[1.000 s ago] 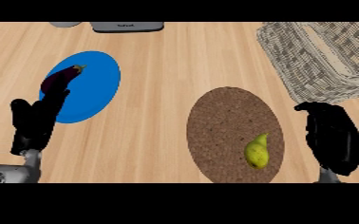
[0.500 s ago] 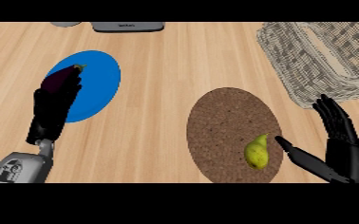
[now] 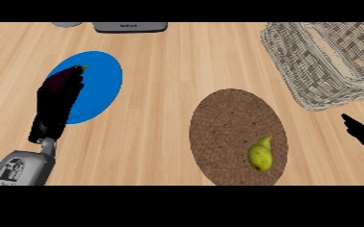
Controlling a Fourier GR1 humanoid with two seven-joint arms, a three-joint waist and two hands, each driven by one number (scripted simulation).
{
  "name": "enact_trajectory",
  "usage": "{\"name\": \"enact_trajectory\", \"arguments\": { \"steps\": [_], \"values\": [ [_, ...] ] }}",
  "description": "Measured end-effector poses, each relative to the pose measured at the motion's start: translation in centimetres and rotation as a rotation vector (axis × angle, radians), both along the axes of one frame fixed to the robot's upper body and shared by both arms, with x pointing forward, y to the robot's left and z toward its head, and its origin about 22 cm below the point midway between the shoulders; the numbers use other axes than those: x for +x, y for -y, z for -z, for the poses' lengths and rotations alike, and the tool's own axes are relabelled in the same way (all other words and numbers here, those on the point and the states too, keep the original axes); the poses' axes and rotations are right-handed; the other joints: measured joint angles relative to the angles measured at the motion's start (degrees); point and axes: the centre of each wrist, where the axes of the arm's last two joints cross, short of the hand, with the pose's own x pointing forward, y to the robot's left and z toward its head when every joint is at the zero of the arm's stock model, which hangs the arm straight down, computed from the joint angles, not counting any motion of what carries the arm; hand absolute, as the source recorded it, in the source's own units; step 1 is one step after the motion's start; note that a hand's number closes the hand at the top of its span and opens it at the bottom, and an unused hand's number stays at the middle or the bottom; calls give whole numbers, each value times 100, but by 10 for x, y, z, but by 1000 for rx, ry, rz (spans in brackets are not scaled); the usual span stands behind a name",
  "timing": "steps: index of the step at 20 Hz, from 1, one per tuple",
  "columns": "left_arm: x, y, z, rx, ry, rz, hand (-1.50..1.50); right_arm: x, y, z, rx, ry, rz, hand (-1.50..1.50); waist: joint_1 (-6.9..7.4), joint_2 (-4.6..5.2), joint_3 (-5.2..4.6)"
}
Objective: Pick the pear from the placemat and place it in the basket
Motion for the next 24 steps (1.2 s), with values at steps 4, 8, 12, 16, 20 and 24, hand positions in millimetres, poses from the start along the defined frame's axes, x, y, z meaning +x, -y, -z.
{"name": "enact_trajectory", "arguments": {
  "steps": [4,8,12,16,20,24],
  "values": [
    [4,8,4,-10,-6,11,0,-1,-1,-38,8,-120,-100,-150,34,0,15],
    [9,7,0,-4,-7,15,0,-2,0,-63,29,-178,-122,-150,74,-1,25],
    [11,1,3,-3,-5,18,0,-7,-3,-72,34,-195,-94,-150,95,0,31],
    [10,8,4,-8,-10,20,0,-12,-13,-65,31,-181,-48,-150,111,0,32],
    [11,6,10,-11,-6,20,0,-13,-14,-53,6,-169,2,-150,117,4,36],
    [13,4,6,-9,-8,22,0,-10,-17,-36,1,-171,22,-150,128,3,37]
  ]
}}
